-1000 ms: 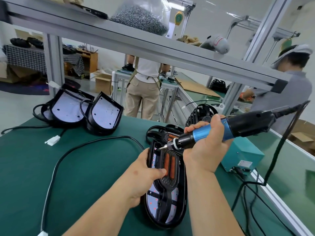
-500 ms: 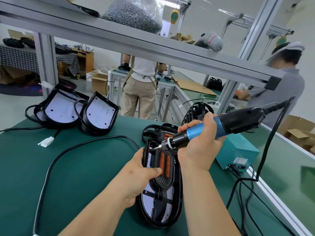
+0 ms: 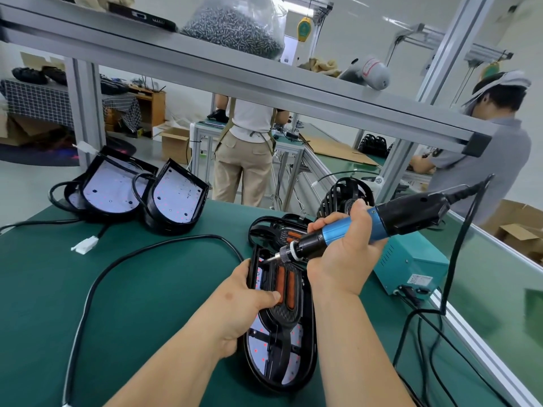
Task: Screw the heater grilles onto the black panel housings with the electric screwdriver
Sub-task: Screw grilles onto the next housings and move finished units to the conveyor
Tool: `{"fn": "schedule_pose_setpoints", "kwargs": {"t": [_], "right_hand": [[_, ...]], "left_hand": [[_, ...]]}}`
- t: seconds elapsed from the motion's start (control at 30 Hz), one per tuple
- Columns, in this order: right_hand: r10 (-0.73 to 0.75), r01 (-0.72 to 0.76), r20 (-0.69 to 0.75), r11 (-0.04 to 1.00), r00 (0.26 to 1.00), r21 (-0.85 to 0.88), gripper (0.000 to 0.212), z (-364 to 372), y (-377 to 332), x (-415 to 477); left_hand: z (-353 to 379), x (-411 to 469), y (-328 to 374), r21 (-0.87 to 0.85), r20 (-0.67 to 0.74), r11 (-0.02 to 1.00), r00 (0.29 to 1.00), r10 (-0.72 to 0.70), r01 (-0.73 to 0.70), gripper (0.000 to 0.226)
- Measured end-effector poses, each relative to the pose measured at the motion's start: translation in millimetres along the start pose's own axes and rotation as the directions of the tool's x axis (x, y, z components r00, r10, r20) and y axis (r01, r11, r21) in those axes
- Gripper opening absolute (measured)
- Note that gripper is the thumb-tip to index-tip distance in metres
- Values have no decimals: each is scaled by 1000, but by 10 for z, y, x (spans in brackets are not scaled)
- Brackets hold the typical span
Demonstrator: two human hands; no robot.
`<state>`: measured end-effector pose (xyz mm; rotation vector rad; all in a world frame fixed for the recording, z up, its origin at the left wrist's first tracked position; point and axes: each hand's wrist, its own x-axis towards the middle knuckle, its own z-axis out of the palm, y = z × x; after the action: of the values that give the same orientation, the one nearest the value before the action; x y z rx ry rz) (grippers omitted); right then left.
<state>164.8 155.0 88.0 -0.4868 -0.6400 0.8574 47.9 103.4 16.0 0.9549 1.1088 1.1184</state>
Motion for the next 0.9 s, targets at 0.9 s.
{"fn": "schedule_pose_setpoints", "kwargs": {"t": [0.9], "right_hand": [[31, -31, -7, 999, 999, 32, 23, -20, 35, 7]], "left_hand": [[8, -7, 12, -38, -8, 999, 1000, -22, 22, 41]]}}
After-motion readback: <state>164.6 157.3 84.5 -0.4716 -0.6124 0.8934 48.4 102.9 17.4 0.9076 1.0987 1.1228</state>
